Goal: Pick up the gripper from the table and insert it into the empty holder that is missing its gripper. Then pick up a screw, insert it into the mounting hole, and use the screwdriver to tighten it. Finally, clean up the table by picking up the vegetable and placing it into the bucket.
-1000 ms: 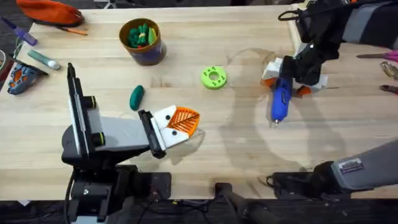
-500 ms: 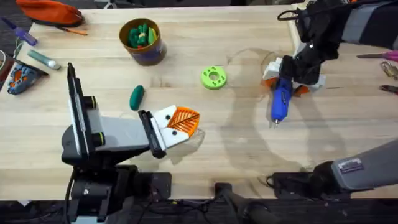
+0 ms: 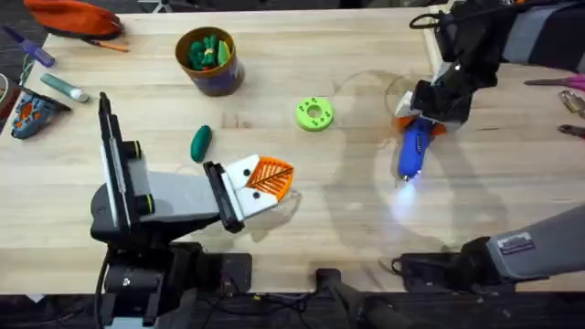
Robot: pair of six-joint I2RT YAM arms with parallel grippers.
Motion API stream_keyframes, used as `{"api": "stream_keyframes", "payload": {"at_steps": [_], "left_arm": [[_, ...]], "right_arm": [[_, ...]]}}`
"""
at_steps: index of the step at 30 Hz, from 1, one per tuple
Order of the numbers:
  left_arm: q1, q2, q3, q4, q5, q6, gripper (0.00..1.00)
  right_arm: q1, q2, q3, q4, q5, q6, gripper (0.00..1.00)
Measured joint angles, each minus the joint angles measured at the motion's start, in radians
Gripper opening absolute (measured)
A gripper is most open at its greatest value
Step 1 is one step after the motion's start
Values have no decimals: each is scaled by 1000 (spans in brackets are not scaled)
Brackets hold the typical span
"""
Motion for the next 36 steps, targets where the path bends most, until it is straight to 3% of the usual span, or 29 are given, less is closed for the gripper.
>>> {"api": "stream_keyframes", "payload": {"at_steps": [15, 36], "left_arm": [[0, 0, 0, 0, 0, 0, 13], [0, 0, 0, 0, 0, 0, 13]], "right_arm": [[-3, -1, -10, 17, 40, -3, 29], [-2, -17, -11, -2, 24, -3, 23]]}}
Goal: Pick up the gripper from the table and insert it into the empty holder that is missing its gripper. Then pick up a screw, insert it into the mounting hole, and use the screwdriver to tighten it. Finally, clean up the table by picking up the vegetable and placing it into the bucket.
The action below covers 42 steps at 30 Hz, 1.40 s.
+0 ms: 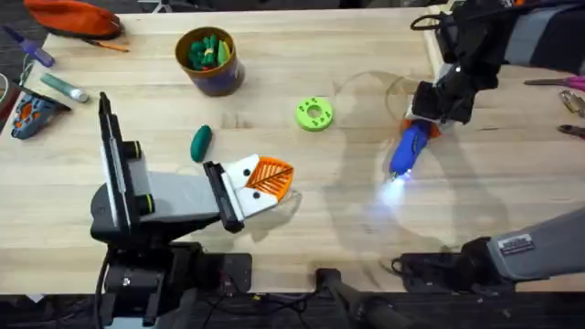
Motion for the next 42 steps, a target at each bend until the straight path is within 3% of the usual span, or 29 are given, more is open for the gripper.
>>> {"api": "stream_keyframes", "payload": {"at_steps": [4, 15, 25, 34, 42], "left_arm": [[0, 0, 0, 0, 0, 0, 13], [0, 0, 0, 0, 0, 0, 13], [0, 0, 0, 0, 0, 0, 13], [0, 0, 0, 0, 0, 0, 13], [0, 0, 0, 0, 3, 0, 13]], "right_arm": [[1, -82, 0, -20, -12, 0, 23], [1, -491, 0, -17, -19, -9, 22], [1, -753, 0, 211, -169, -159, 22], [13, -812, 0, 401, -446, -215, 22], [175, -787, 0, 560, -569, -255, 22]]}}
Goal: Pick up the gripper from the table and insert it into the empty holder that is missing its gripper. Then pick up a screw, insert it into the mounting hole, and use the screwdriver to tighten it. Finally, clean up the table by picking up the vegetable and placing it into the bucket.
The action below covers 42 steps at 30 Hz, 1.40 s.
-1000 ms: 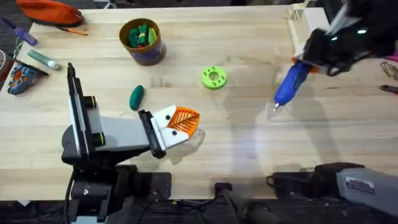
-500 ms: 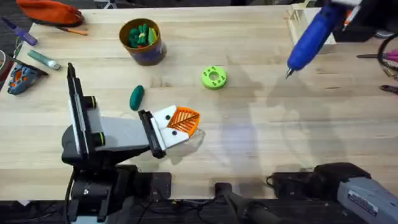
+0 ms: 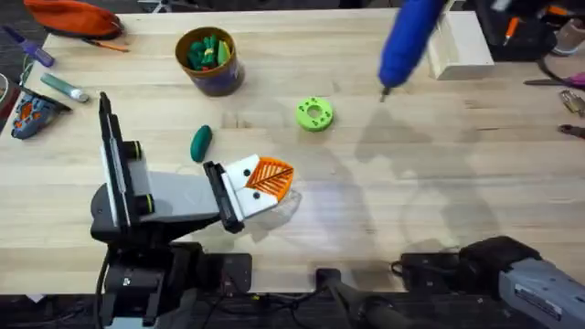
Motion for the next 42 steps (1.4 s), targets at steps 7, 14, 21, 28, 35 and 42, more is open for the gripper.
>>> {"api": "stream_keyframes", "payload": {"at_steps": [7, 14, 21, 28, 35, 42], "left_arm": [[0, 0, 0, 0, 1, 0, 13], [0, 0, 0, 0, 1, 0, 13], [0, 0, 0, 0, 1, 0, 13], [0, 0, 0, 0, 1, 0, 13], [0, 0, 0, -3, 4, 0, 13], [0, 0, 0, -3, 4, 0, 13]], "right_arm": [[167, 36, 0, 181, -46, -52, 22], [259, 99, 0, 420, -291, -82, 22], [339, 196, 0, 511, -387, -82, 22], [398, 216, 0, 536, -426, -83, 22], [400, 216, 0, 552, -539, -169, 22], [402, 216, -7, 562, -568, -212, 22]]}}
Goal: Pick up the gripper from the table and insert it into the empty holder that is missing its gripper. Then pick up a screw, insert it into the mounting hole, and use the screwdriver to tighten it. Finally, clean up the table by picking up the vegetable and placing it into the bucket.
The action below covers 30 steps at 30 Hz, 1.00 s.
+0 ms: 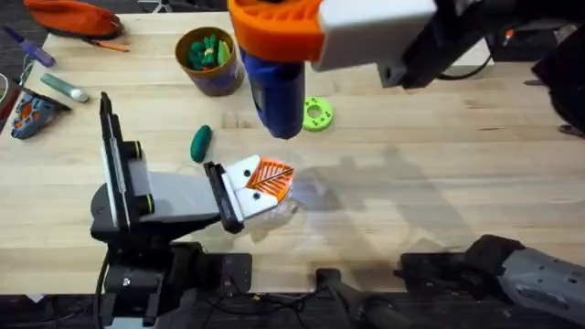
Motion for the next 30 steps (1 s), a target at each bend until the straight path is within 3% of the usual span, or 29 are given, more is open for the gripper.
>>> {"api": "stream_keyframes", "payload": {"at_steps": [7, 11, 12, 13, 30], "left_arm": [[0, 0, 0, 0, 0, 0, 13], [0, 0, 0, 0, 0, 0, 13], [0, 0, 0, 0, 0, 0, 13], [0, 0, 0, 0, 0, 0, 13], [0, 0, 0, 0, 0, 0, 13]], "right_arm": [[36, 2, -85, 53, 75, 17, 22], [40, 6, -170, 223, 115, 78, 22], [34, 5, -244, 388, 151, 143, 22], [32, 5, -260, 423, 159, 162, 22], [74, 83, -274, 517, 187, 289, 22]]}}
